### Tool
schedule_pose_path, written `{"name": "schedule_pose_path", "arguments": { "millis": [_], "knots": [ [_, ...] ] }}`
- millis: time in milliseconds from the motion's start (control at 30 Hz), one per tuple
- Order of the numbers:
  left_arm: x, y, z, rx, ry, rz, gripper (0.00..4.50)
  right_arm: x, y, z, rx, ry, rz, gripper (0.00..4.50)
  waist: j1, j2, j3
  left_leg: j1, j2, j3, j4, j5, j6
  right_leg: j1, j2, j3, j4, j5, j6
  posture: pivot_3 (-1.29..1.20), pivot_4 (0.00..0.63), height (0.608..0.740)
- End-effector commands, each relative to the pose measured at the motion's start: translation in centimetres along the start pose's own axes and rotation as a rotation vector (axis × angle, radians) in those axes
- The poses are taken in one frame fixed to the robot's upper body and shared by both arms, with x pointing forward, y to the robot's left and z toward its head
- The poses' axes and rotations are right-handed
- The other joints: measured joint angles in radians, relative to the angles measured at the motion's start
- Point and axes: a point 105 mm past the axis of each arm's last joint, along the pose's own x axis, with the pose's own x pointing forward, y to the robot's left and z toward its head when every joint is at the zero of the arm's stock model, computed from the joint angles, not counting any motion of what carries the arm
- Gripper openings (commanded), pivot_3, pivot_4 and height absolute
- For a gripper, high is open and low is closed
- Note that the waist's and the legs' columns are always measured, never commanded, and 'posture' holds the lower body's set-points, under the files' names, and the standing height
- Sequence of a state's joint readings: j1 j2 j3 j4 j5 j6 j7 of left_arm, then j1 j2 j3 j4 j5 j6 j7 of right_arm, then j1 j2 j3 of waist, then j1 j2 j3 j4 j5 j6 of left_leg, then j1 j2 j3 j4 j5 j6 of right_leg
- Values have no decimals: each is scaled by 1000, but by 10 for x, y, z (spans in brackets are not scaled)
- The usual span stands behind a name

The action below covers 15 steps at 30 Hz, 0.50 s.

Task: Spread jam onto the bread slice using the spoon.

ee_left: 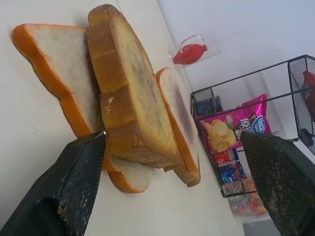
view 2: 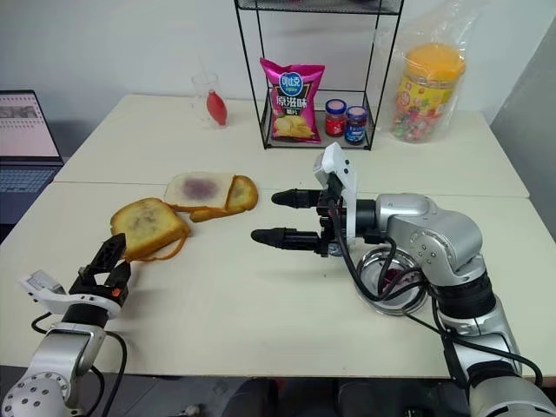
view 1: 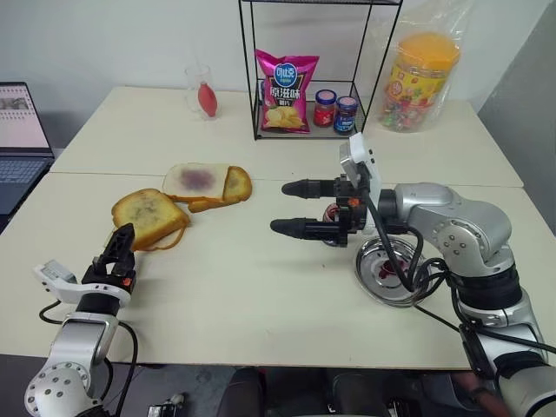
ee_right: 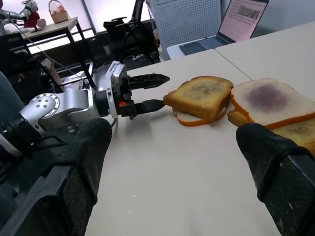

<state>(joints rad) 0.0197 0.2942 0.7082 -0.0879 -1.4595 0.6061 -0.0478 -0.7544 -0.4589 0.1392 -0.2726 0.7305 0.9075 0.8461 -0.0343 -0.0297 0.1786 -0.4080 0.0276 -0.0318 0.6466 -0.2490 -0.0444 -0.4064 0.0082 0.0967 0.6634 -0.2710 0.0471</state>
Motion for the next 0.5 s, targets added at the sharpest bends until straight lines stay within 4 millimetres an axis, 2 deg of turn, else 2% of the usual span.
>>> {"name": "schedule_pose_path", "arguments": {
  "millis": [33,300,500],
  "knots": [
    [8,0,-1,5,17,-23,4500,-4,2,14,-40,-33,-3,4476,0,0,0,0,0,0,0,0,0,0,0,0,0,0,0,0,150,740],
    [22,6,-7,-20,32,-28,4500,-8,2,16,-42,-28,-24,4476,1,0,0,0,0,0,0,0,0,0,1,0,0,0,0,0,150,740],
    [27,6,4,-41,-22,-40,4500,-10,3,16,-41,-28,-31,4476,2,0,0,0,0,-1,0,0,0,0,1,-1,1,0,0,0,150,740]
  ]
}}
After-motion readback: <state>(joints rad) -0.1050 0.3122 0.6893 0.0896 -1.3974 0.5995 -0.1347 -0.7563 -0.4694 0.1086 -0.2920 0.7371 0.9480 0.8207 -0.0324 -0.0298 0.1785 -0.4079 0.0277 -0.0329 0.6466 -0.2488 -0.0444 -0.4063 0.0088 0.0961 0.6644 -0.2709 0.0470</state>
